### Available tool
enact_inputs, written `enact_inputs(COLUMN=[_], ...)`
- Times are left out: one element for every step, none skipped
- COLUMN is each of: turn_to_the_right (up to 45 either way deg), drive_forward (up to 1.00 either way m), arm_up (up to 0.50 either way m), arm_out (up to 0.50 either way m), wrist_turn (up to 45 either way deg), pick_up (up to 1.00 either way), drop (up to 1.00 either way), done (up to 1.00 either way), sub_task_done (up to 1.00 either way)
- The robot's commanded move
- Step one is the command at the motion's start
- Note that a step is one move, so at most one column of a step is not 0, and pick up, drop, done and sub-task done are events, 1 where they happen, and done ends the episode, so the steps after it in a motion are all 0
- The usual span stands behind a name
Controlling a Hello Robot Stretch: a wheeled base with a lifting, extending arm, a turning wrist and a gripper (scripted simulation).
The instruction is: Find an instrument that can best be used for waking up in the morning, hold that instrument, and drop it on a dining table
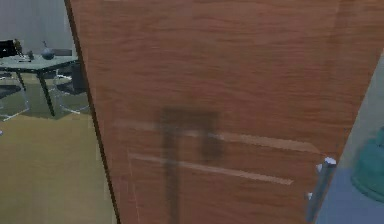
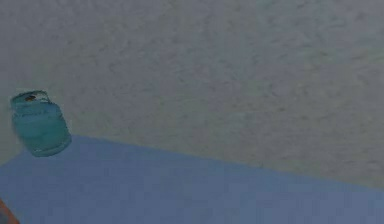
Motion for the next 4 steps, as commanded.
enact_inputs(turn_to_the_right=[-45.0, -6.0, 0.0, 3.0], drive_forward=[0.0, 0.0, 0.4, 0.0], arm_up=[0.0, 0.0, 0.0, 0.0], arm_out=[0.0, 0.0, 0.0, 0.0], wrist_turn=[0.0, 0.0, 0.0, 0.0], pick_up=[0.0, 0.0, 0.0, 0.0], drop=[0.0, 0.0, 0.0, 0.0], done=[0.0, 0.0, 0.0, 0.0], sub_task_done=[0.0, 0.0, 0.0, 0.0])
